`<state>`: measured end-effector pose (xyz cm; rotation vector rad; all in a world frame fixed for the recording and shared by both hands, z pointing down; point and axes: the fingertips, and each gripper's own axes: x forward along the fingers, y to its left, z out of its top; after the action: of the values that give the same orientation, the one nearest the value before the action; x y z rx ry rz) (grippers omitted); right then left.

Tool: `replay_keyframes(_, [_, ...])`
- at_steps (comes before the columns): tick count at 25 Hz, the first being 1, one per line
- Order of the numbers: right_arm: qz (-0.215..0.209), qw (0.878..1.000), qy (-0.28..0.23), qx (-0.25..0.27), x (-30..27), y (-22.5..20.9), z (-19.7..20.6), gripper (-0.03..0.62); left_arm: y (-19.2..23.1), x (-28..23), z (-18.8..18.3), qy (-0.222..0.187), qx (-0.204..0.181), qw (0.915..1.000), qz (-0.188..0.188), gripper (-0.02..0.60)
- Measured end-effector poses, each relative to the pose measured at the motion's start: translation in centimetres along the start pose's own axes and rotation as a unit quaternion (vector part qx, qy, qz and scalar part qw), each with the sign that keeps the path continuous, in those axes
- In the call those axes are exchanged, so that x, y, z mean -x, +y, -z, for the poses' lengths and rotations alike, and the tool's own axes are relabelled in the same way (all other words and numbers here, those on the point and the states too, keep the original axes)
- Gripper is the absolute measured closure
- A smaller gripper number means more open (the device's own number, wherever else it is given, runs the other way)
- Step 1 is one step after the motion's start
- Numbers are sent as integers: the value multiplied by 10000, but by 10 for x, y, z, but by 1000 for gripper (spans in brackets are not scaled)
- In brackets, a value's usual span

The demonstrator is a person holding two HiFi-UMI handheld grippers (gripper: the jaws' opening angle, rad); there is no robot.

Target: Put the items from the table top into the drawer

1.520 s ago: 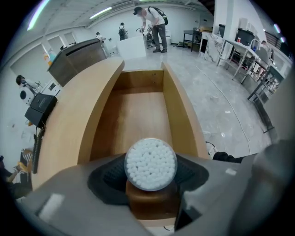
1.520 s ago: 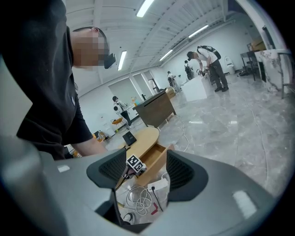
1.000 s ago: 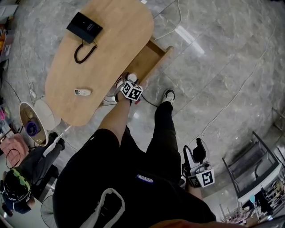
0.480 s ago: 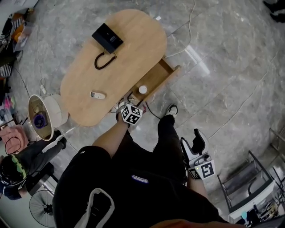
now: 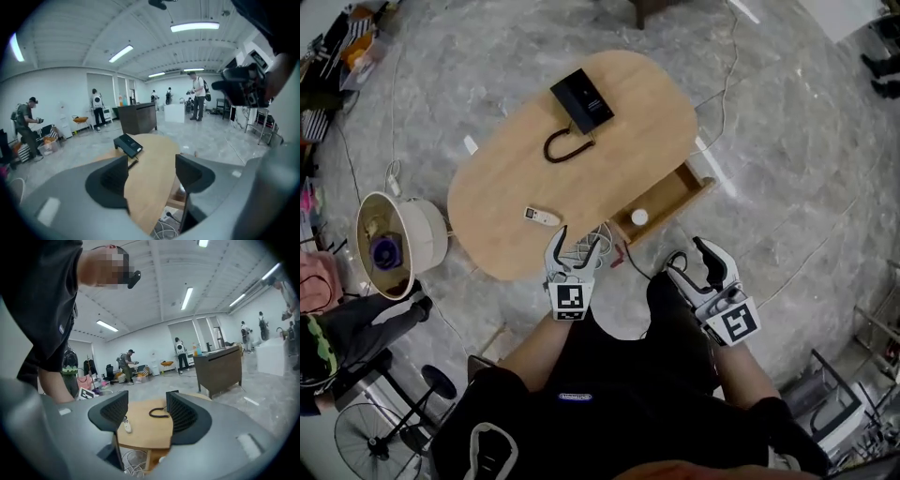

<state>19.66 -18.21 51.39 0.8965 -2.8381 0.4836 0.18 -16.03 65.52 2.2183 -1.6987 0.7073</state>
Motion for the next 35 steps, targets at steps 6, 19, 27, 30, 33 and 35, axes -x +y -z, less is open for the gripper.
replay_keyframes(6, [-732,9937,597,594,-121,75,46,301,100,99,-29,-1077,548,9907,-625,262])
replay_keyframes(19, [-1508,9351,2695,1740,-296,168,205,289,215,238,72,-636,1297,9748,-1701,262])
replay_keyframes(27, [-1367,8783,4036,2170,-340,160,306,278,221,278,121,-304,1657,9687,-1824,262])
replay_keyframes(30, [-1286,8632,4330,2255,-351,154,329,278,224,289,135,-222,1722,9668,-1876,262])
replay_keyframes(33, [-1216,8522,4569,2239,-357,148,347,279,226,298,147,-163,1772,9654,-1908,262])
replay_keyframes(35, [-1183,8475,4696,2173,-359,146,356,283,226,302,154,-129,1787,9649,-1921,262])
